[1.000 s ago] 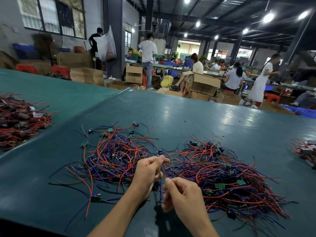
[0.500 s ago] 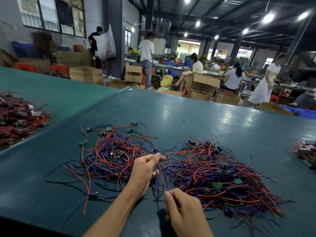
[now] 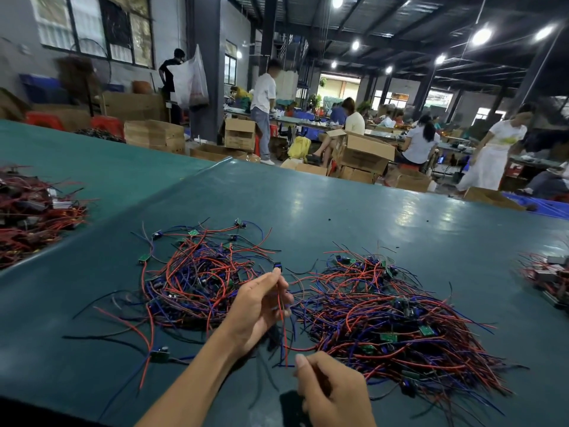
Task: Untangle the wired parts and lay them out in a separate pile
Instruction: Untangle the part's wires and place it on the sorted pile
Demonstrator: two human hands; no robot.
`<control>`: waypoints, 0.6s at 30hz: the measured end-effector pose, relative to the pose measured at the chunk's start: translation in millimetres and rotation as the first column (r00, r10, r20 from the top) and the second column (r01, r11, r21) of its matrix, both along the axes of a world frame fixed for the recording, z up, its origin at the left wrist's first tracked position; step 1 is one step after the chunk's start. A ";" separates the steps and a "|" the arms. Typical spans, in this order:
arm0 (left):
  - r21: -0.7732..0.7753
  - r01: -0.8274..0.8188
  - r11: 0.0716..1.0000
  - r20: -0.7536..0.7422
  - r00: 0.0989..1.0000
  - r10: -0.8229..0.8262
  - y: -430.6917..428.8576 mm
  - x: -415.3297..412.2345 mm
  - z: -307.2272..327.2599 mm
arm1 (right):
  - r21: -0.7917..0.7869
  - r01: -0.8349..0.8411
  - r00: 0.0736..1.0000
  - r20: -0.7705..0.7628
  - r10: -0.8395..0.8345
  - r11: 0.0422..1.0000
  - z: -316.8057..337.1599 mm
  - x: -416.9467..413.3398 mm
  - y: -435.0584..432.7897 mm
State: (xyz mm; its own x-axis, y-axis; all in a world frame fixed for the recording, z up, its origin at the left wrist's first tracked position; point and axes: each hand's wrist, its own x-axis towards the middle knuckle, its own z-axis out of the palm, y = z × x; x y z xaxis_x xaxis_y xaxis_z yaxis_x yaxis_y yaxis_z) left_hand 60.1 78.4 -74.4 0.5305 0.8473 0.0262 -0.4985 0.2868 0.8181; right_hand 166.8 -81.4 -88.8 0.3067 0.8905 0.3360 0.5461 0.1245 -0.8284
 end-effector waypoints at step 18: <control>0.023 0.484 0.875 -0.043 0.875 -0.483 -16.7 -8.1 -0.1 | -0.085 0.007 0.918 -0.394 -0.040 0.996 52.0 16.0 64.3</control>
State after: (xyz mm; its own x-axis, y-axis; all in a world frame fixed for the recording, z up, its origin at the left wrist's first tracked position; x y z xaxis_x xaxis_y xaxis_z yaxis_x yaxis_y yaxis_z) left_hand 52.0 61.8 -74.5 0.8748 0.4840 0.0225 -0.2751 0.4581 0.8453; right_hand 182.8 -17.1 -36.8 0.4211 0.9001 0.1116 0.1747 0.0403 -0.9838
